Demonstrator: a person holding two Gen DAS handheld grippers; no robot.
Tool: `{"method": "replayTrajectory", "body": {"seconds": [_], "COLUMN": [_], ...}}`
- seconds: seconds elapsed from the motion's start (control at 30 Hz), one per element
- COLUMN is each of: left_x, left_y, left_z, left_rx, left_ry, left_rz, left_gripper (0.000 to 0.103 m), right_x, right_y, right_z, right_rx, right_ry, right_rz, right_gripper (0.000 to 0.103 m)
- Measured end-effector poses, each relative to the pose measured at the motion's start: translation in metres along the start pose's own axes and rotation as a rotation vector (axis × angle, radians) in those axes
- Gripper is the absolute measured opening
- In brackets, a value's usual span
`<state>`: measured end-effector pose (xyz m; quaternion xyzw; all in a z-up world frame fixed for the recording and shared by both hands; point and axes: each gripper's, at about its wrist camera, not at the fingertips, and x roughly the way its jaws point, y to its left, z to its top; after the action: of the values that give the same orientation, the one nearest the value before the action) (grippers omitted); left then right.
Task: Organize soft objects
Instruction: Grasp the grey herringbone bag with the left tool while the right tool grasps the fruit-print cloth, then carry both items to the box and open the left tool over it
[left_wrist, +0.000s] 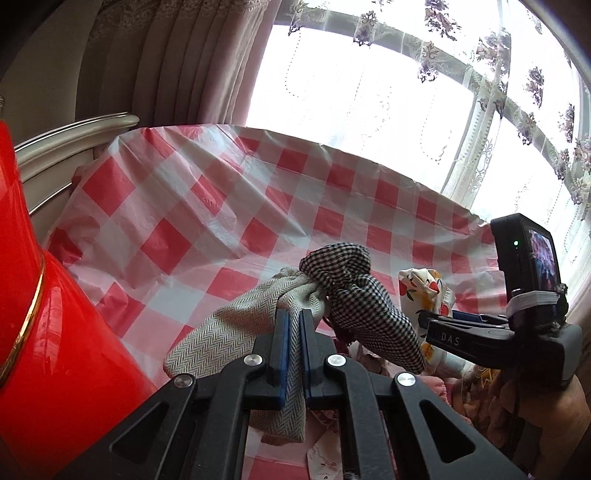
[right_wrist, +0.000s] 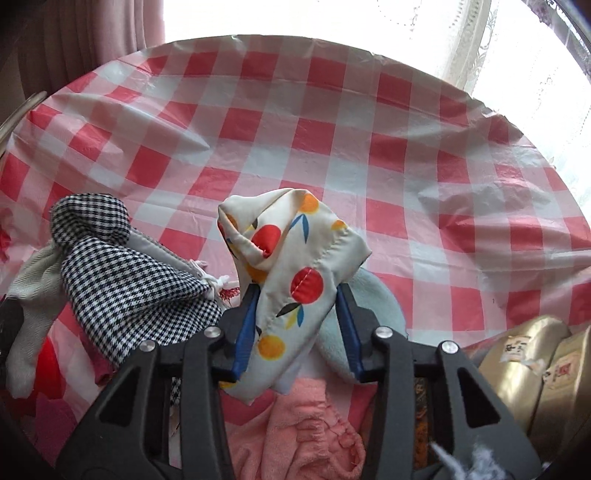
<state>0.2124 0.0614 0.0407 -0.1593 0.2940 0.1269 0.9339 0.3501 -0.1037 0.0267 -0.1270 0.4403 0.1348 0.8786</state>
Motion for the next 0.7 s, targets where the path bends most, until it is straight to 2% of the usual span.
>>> {"method": "replayTrajectory", "body": {"seconds": [0.1, 0.2, 0.33, 0.7], "left_x": [-0.006, -0.002, -0.005, -0.049], "left_y": [0.001, 0.003, -0.006, -0.018], "left_z": [0.000, -0.005, -0.014, -0.017], "left_rx": [-0.017, -0.082, -0.104, -0.091], "left_ry": [-0.013, 0.066, 0.122, 0.060], "left_rz": [-0.055, -0.186, -0.271, -0.331], "left_gripper": [0.006, 0.006, 0.006, 0.006], "right_x": [-0.024, -0.047, -0.078, -0.150], "right_y": [0.001, 0.000, -0.005, -0.048], "right_z": [0.001, 0.000, -0.007, -0.057], "right_rx": [-0.011, -0.013, -0.015, 0.051], "right_ry": [-0.049, -0.096, -0.134, -0.180], "right_rz": [0.013, 0.026, 0.058, 0.140], "right_gripper": [0.045, 0.045, 0.045, 0.045]}}
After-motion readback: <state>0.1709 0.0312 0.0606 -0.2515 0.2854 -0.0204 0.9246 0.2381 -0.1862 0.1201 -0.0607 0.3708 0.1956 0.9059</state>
